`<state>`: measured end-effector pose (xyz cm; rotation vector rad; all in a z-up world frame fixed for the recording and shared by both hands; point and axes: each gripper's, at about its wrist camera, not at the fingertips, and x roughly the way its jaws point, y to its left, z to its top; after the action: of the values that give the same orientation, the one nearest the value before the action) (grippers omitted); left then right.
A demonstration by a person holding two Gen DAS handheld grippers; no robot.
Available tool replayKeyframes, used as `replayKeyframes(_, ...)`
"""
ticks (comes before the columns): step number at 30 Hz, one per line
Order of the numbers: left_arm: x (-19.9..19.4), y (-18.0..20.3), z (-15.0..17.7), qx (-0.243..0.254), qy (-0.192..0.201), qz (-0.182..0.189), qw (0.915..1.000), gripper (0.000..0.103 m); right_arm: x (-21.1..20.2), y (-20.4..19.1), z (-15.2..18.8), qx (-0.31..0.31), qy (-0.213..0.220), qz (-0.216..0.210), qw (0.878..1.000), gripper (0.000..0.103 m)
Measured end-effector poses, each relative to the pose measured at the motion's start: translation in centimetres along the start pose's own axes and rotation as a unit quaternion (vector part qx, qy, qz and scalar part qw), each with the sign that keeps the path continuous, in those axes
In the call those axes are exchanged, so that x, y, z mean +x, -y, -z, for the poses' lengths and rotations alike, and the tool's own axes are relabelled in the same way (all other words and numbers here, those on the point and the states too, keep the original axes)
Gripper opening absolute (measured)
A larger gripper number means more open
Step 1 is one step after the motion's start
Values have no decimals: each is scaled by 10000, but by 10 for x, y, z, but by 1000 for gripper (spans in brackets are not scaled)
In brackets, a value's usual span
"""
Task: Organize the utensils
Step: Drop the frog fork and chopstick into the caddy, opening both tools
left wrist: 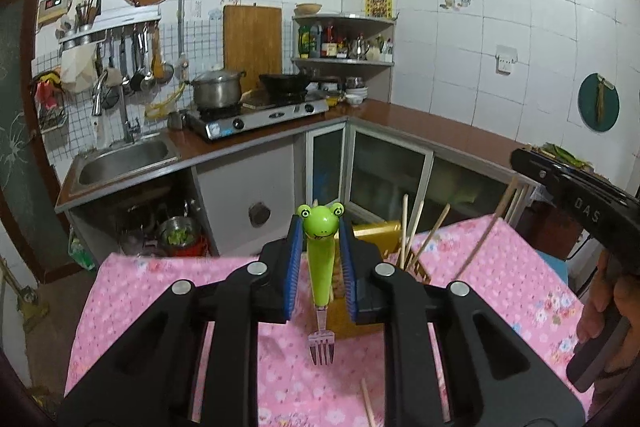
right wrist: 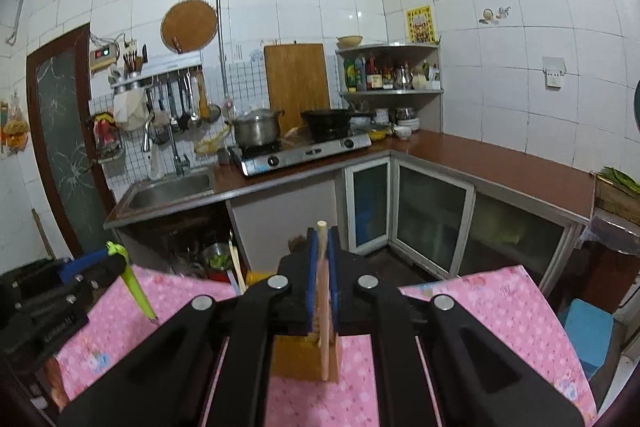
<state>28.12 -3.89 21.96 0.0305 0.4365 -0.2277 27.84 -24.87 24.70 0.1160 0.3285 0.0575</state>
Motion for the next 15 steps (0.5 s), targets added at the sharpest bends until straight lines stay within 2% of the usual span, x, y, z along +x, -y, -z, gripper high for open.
replayKeyframes(8,29,11,-40,-42,294,44,9995,17,27,0,-34,32,173,-8,9998,5)
replayKeyframes(11,55,15,-41,38,277,-28,9996,17,46,2,-32,18,95,-17,10000,5)
replayKeyframes(15,94,13,-29,-107,79,96,9999,17,74,8,-15,-13,-131,-26,9999,5)
